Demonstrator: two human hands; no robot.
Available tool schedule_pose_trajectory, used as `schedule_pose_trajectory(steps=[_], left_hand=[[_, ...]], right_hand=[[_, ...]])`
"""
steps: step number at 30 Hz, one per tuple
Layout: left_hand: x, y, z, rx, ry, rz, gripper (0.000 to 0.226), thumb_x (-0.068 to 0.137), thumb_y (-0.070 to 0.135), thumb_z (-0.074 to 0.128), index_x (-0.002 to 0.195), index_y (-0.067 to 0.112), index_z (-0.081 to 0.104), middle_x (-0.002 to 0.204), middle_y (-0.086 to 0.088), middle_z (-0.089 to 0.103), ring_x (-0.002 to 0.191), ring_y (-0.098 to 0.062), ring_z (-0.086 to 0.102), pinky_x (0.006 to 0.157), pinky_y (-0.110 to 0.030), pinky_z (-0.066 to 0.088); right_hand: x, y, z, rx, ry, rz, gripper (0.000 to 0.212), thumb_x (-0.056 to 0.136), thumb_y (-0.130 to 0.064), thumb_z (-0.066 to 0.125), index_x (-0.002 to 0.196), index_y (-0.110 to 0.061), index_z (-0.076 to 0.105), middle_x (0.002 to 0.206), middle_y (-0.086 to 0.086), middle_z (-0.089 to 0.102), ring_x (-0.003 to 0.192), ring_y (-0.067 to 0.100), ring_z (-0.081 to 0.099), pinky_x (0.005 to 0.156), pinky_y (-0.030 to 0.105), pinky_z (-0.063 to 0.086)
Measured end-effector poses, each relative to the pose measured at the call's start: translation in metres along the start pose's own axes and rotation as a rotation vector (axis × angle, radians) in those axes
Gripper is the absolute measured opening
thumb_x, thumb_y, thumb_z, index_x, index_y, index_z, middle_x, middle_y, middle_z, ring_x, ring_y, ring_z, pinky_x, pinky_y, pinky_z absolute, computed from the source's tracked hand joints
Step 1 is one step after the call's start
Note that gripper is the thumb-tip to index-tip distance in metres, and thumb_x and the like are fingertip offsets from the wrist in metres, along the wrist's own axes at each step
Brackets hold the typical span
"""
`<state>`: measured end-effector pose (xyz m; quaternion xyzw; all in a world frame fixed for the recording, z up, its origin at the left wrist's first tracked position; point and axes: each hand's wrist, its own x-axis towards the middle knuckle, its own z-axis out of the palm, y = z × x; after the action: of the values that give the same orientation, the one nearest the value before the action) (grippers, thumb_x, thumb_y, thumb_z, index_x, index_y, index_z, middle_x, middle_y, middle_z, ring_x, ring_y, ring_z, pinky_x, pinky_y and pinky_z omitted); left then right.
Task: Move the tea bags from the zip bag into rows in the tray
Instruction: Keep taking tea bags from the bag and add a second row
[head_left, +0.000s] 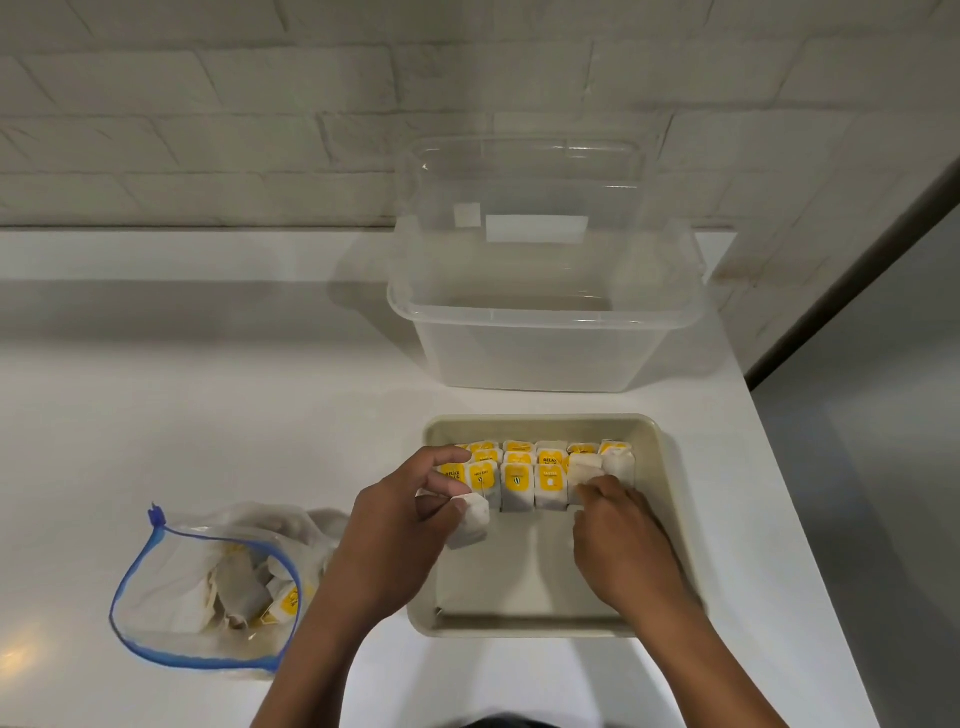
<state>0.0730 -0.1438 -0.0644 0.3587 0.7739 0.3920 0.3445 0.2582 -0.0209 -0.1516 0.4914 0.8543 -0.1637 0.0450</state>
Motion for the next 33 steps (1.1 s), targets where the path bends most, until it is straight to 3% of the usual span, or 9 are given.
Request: schedule_pose_trajectory(steps=[4, 13, 16, 19, 21, 25, 27, 30, 33], left_hand=[[0.001, 0.001, 0.0, 0.023, -0.011, 0.032, 0.041, 0.09, 0.008, 0.069, 0.111, 0.043, 0.065, 0.087, 0.016, 0.073, 0.081, -0.004, 0.071, 0.08, -0.026, 0.056], [0.003, 0.005, 0.001, -0.012, 0.012, 0.08, 0.034, 0.089, 0.009, 0.072, 0.105, 0.038, 0.069, 0.086, 0.016, 0.074, 0.077, -0.006, 0.068, 0.073, -0.017, 0.054], [0.005, 0.008, 0.001, -0.033, -0.006, 0.098, 0.033, 0.089, 0.008, 0.072, 0.103, 0.038, 0.07, 0.085, 0.014, 0.073, 0.077, -0.006, 0.069, 0.07, -0.017, 0.055], [0.007, 0.01, 0.002, -0.076, -0.039, 0.118, 0.033, 0.09, 0.008, 0.071, 0.104, 0.037, 0.071, 0.087, 0.011, 0.074, 0.081, -0.011, 0.069, 0.071, -0.021, 0.056], [0.007, 0.016, 0.0, -0.132, -0.088, 0.126, 0.033, 0.09, 0.008, 0.071, 0.104, 0.038, 0.072, 0.089, 0.009, 0.074, 0.082, -0.012, 0.068, 0.072, -0.019, 0.053], [0.008, 0.032, -0.005, -0.347, -0.209, 0.154, 0.031, 0.091, 0.0, 0.068, 0.108, 0.025, 0.074, 0.091, 0.002, 0.074, 0.081, -0.015, 0.065, 0.077, -0.025, 0.054], [0.009, 0.038, -0.005, -0.399, -0.211, 0.176, 0.029, 0.09, -0.001, 0.068, 0.108, 0.021, 0.073, 0.091, 0.0, 0.074, 0.083, -0.016, 0.064, 0.077, -0.028, 0.055], [0.014, 0.041, -0.003, -0.436, -0.145, 0.191, 0.026, 0.09, -0.002, 0.068, 0.106, 0.018, 0.073, 0.088, 0.001, 0.073, 0.08, -0.012, 0.065, 0.073, -0.024, 0.054], [0.02, 0.036, -0.002, -0.376, -0.019, 0.205, 0.026, 0.09, 0.0, 0.07, 0.101, 0.023, 0.073, 0.089, 0.002, 0.073, 0.08, -0.013, 0.067, 0.075, -0.023, 0.053]], right_hand=[[0.0, 0.0, 0.002, 0.0, 0.01, -0.002, 0.039, 0.093, -0.012, 0.044, 0.128, -0.022, 0.057, 0.136, -0.002, 0.049, 0.123, 0.024, 0.05, 0.102, 0.034, 0.045], [-0.003, -0.002, -0.006, 0.062, 0.099, -0.007, 0.038, 0.09, -0.012, 0.046, 0.124, -0.022, 0.062, 0.131, 0.0, 0.055, 0.119, 0.025, 0.053, 0.1, 0.035, 0.046], [-0.006, -0.009, -0.018, 0.249, 0.174, -0.037, 0.036, 0.097, -0.02, 0.052, 0.131, -0.022, 0.061, 0.134, -0.002, 0.057, 0.122, 0.021, 0.055, 0.099, 0.031, 0.044], [-0.01, -0.021, -0.028, 0.519, 0.201, -0.138, 0.036, 0.096, -0.016, 0.057, 0.129, -0.029, 0.063, 0.128, -0.012, 0.062, 0.108, 0.004, 0.06, 0.086, 0.015, 0.042], [-0.012, -0.029, -0.033, 0.777, 0.111, -0.19, 0.044, 0.094, -0.007, 0.056, 0.127, -0.036, 0.063, 0.125, -0.021, 0.063, 0.108, -0.004, 0.059, 0.083, 0.014, 0.042], [-0.015, -0.04, -0.04, 1.043, -0.185, -0.303, 0.063, 0.085, 0.002, 0.055, 0.134, -0.038, 0.057, 0.13, -0.022, 0.062, 0.125, -0.002, 0.053, 0.102, 0.022, 0.043], [-0.015, -0.045, -0.039, 1.044, -0.221, -0.33, 0.054, 0.084, -0.006, 0.055, 0.13, -0.036, 0.059, 0.126, -0.016, 0.066, 0.123, 0.003, 0.057, 0.106, 0.029, 0.044], [-0.014, -0.043, -0.032, 1.013, -0.192, -0.258, 0.023, 0.093, -0.013, 0.058, 0.103, -0.029, 0.071, 0.107, -0.011, 0.073, 0.107, 0.006, 0.066, 0.101, 0.037, 0.049], [-0.016, -0.036, -0.029, 1.075, -0.236, -0.152, 0.022, 0.101, -0.019, 0.053, 0.094, -0.02, 0.074, 0.087, -0.004, 0.074, 0.086, 0.01, 0.068, 0.09, 0.038, 0.051]])
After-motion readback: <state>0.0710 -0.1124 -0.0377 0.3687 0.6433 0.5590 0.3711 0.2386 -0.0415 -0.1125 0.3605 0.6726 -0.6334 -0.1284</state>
